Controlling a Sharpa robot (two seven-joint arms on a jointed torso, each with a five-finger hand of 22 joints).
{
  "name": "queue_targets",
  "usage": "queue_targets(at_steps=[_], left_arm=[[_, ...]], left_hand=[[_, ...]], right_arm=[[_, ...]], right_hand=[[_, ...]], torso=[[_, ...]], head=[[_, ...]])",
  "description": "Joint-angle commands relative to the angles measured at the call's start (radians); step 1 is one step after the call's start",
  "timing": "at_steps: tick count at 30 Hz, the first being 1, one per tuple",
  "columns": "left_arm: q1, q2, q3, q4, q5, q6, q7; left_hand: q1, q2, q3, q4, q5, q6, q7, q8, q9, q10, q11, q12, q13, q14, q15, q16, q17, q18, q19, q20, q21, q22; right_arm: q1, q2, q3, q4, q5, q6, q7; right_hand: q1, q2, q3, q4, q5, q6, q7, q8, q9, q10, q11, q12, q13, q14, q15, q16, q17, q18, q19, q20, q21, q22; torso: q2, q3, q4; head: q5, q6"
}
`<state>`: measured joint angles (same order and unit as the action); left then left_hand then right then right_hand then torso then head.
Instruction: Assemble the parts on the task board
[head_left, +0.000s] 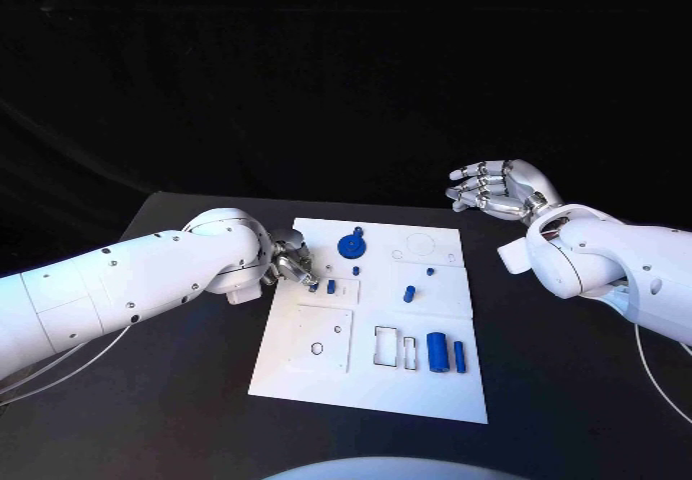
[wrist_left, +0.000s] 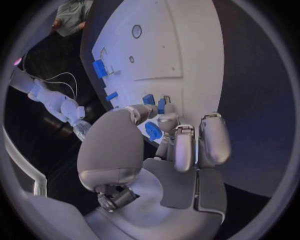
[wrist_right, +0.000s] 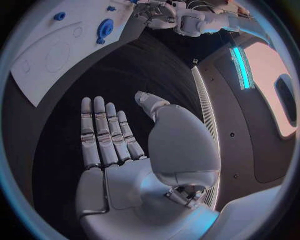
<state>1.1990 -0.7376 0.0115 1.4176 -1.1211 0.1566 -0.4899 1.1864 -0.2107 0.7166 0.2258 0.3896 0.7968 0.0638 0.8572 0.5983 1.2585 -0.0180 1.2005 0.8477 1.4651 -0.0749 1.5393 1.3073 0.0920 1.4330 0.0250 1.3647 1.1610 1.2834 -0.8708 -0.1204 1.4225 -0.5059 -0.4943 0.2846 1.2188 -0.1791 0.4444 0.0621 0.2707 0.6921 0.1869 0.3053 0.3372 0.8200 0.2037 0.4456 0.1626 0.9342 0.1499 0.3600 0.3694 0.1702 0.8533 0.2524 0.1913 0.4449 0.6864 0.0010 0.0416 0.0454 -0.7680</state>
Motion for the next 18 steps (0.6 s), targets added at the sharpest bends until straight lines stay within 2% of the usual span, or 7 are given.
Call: queue_targets(at_steps=[1,18], left_arm=[[-0.001,0.003,0.000,0.001,-0.038,0.026,0.000],[-0.003,0.000,0.000,0.001,-0.059,0.036,-0.006]], left_hand=[[-0.004,0.009,0.176,-0.172,0.008,0.012,-0.004,0.003,0.001,0.011,-0.002,0.007,0.003,0.084,-0.007,-0.002,0.173,-0.012,0.006,0.000,0.003,0.000],[-0.008,0.006,0.182,-0.175,0.013,0.015,-0.005,0.005,0.001,0.015,-0.003,0.010,0.009,0.085,-0.008,-0.001,0.174,-0.012,0.008,-0.001,0.005,0.004]], right_arm=[[0.000,0.000,0.000,0.002,-0.001,0.016,0.007],[-0.001,-0.001,0.000,0.001,-0.001,0.016,0.008]], right_hand=[[-0.004,0.010,-0.005,0.001,0.003,-0.006,0.085,0.006,-0.001,-0.007,0.002,0.005,-0.001,-0.005,0.002,-0.006,-0.001,0.009,0.000,0.004,-0.007,-0.001],[-0.004,0.010,-0.005,0.001,0.003,-0.006,0.085,0.006,-0.001,-0.007,0.002,0.005,-0.001,-0.005,0.002,-0.006,-0.001,0.009,0.000,0.004,-0.007,-0.001]], torso=[[-0.001,0.0000,0.0006],[-0.001,-0.0002,0.0001]], head=[[0.000,-0.001],[0.003,-0.004]])
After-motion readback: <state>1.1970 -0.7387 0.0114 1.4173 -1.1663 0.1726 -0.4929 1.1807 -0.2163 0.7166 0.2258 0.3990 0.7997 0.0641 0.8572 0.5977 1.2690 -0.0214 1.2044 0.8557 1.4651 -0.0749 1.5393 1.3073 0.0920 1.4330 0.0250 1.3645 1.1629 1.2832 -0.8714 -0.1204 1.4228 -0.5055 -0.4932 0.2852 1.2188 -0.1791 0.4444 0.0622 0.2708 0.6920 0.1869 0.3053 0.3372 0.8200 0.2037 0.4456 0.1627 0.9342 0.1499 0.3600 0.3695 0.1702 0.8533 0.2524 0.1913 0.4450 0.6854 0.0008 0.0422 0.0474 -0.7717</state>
